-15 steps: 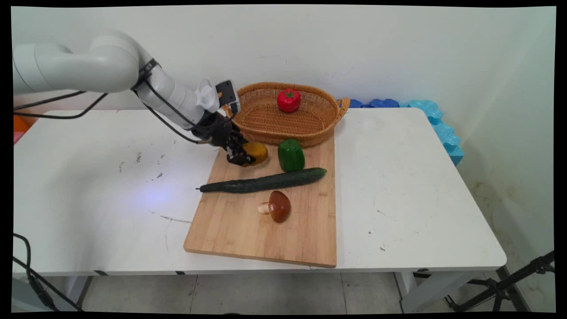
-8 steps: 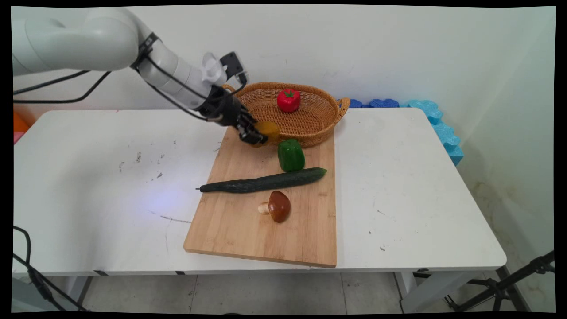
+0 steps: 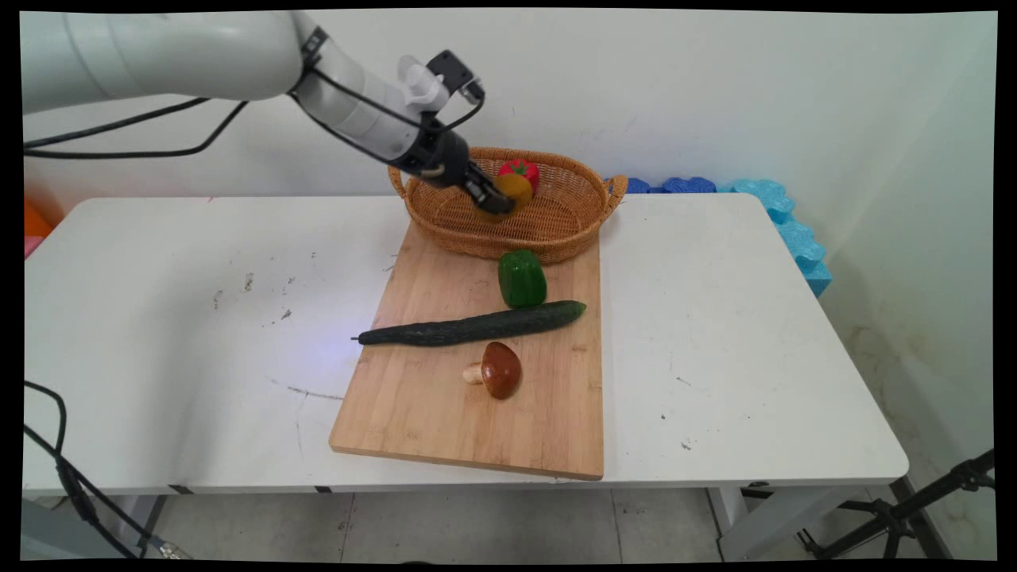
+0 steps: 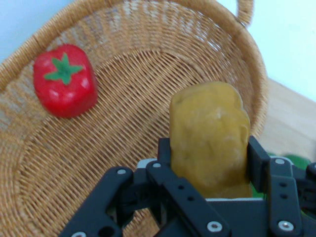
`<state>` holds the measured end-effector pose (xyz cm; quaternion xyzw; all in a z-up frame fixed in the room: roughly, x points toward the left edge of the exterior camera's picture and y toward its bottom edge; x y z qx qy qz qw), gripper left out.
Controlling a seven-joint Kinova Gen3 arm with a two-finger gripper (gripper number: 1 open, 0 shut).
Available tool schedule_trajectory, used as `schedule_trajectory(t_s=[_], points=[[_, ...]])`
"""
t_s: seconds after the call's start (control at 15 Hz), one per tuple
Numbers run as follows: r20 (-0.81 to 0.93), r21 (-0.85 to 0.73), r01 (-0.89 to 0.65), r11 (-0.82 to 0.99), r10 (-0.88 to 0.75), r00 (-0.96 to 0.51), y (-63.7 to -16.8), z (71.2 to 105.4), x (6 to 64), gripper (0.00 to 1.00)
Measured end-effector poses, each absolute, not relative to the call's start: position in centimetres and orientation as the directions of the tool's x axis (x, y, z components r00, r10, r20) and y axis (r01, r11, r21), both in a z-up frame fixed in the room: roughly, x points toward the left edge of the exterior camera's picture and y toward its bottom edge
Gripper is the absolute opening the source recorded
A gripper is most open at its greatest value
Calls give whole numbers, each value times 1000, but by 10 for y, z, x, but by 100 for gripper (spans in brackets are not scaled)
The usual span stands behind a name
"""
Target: Place the picked object in the vegetable basket
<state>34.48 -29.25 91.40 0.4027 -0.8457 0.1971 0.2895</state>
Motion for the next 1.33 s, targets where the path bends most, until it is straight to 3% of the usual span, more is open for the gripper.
schedule_trajectory(t_s=[1.2,1.27,1.33], points=[[648,-149,-765,627,-522,-554,-396,827,286,0],[647,-152,-762,629,-519,-558,-399,823,285,100],[647,-154,-760,632,-517,-561,-402,821,284,100]])
